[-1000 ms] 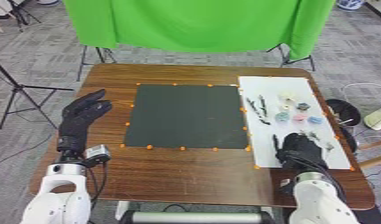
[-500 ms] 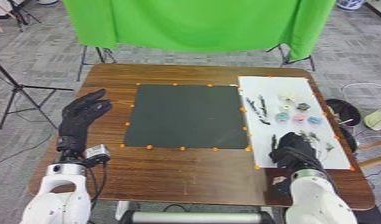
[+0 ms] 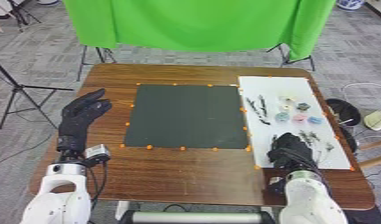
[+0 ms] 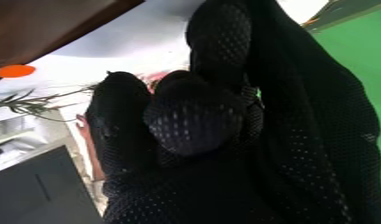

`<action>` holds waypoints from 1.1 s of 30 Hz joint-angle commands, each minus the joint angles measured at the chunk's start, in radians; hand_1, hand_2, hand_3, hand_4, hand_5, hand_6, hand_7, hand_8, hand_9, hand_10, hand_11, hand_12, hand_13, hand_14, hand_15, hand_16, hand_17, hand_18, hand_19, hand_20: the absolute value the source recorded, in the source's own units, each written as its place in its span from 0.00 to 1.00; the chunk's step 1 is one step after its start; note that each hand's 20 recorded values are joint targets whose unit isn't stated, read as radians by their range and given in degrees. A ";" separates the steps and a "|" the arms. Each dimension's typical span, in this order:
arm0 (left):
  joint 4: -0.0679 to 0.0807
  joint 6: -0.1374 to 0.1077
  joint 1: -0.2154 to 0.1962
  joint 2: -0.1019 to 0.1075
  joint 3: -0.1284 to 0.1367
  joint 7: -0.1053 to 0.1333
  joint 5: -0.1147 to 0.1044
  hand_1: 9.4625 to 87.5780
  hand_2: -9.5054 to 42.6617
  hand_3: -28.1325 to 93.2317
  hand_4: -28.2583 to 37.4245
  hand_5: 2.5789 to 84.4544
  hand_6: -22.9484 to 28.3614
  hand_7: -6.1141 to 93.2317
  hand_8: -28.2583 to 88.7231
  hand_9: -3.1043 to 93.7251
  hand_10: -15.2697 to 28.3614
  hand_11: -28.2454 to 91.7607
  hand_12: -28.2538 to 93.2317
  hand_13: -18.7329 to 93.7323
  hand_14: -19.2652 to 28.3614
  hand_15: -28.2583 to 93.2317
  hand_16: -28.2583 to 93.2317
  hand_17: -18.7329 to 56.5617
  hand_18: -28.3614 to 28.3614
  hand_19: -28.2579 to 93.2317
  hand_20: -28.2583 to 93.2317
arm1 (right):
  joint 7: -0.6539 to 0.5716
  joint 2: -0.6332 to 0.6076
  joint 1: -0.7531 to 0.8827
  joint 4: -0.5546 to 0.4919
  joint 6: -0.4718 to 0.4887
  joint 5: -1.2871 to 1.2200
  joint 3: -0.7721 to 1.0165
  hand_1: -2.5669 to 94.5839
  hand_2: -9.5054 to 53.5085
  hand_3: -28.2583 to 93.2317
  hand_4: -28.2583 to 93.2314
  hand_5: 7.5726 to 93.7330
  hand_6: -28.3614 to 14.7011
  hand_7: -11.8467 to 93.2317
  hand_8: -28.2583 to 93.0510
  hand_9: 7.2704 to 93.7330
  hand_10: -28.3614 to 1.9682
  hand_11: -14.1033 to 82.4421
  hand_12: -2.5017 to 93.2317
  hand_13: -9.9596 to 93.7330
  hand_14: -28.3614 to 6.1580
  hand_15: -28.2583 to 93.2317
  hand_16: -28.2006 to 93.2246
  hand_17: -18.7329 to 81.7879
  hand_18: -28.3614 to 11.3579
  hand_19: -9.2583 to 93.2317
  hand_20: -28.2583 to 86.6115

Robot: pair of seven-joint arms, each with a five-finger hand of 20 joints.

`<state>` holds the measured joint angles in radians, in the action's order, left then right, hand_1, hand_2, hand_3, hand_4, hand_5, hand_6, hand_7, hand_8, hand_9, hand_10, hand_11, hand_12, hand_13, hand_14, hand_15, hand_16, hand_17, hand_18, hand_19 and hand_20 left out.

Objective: Arrange flowers

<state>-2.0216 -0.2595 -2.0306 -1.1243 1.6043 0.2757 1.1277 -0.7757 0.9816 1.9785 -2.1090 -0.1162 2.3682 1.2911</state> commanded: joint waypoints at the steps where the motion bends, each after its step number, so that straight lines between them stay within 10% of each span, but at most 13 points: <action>1: -0.007 -0.002 -0.008 -0.010 0.002 -0.006 -0.008 0.35 0.03 0.76 0.15 0.57 0.50 0.24 0.17 0.56 0.66 0.43 0.33 0.56 0.77 0.45 0.20 0.44 0.80 0.49 0.39 | 0.012 -0.005 0.033 0.024 -0.026 -0.029 -0.011 0.62 0.00 0.74 0.30 0.66 0.57 0.63 0.38 0.96 0.56 0.48 0.55 1.00 0.79 0.74 0.46 0.93 0.58 0.96 0.64; 26: -0.007 0.003 -0.009 -0.009 0.002 -0.007 -0.028 0.35 0.03 0.76 0.15 0.57 0.50 0.23 0.17 0.56 0.66 0.43 0.33 0.56 0.77 0.45 0.20 0.44 0.80 0.49 0.39 | 0.039 -0.038 0.032 -0.058 -0.004 -0.101 0.064 0.61 0.00 0.75 0.31 0.64 0.56 0.66 0.38 0.95 0.55 0.50 0.53 1.00 0.79 0.73 0.47 0.92 0.58 0.97 0.63; 30: -0.009 0.002 -0.013 -0.008 0.004 -0.007 -0.027 0.35 0.03 0.76 0.15 0.57 0.50 0.23 0.17 0.56 0.66 0.43 0.33 0.56 0.77 0.45 0.20 0.44 0.80 0.49 0.39 | 0.037 -0.047 0.044 -0.051 0.004 -0.030 0.054 0.47 0.00 0.74 0.27 0.66 0.55 0.53 0.38 0.91 0.49 0.51 0.36 1.00 0.76 0.66 0.49 0.91 0.61 0.96 0.61; 33: -0.008 0.004 -0.012 -0.008 0.005 -0.005 -0.030 0.34 0.02 0.76 0.15 0.57 0.50 0.23 0.17 0.56 0.66 0.43 0.33 0.56 0.77 0.45 0.20 0.44 0.80 0.49 0.39 | 0.038 -0.046 0.047 -0.054 0.018 -0.012 0.057 0.36 0.00 0.77 0.25 0.68 0.52 0.48 0.18 0.89 0.42 0.48 0.31 1.00 0.73 0.63 0.50 0.91 0.60 0.96 0.60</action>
<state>-2.0228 -0.2589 -2.0311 -1.1291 1.6044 0.2757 1.1053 -0.7277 0.9469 2.0035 -2.1655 -0.1577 2.2899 1.3455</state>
